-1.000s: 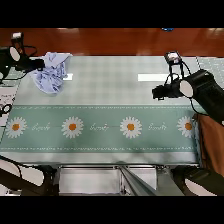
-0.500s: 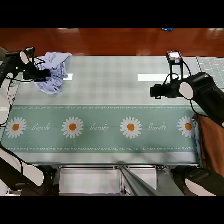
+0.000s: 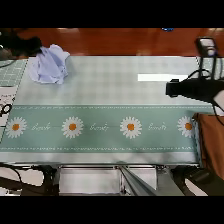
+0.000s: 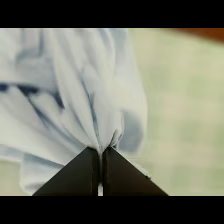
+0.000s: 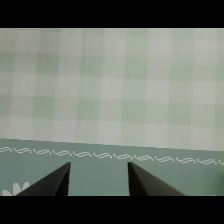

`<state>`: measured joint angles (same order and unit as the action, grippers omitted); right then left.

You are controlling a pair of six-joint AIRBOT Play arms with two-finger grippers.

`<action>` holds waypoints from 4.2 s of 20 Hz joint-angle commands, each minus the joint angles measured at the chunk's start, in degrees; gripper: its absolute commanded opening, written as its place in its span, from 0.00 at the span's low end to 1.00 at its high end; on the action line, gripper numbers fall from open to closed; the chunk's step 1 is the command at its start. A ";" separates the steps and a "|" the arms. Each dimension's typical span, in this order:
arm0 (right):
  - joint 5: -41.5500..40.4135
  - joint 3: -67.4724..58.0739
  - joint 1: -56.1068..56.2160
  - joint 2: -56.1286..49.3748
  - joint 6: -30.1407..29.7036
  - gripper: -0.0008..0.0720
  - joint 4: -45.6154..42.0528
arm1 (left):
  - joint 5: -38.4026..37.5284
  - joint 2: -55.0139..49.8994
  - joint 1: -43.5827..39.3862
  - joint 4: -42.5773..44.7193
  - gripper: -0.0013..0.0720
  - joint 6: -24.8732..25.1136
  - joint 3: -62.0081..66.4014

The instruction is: Fold the shirts.

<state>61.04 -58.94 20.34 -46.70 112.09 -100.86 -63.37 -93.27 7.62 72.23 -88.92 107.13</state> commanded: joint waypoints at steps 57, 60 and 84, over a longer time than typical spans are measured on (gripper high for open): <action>-0.37 37.35 -19.98 0.48 -28.85 0.58 43.19 | -2.40 20.70 -20.04 -39.45 0.04 33.99 -64.61; -1.90 37.35 -10.93 0.17 -26.49 0.58 44.94 | -4.20 19.91 -17.75 -33.11 0.04 31.91 -60.54; -2.97 2.14 0.44 -10.67 -25.64 0.05 41.33 | -5.09 29.35 3.45 -47.89 0.04 28.63 -47.80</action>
<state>51.13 -43.24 26.33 -62.63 76.79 -40.69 -69.04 -67.96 7.29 33.34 -60.38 54.35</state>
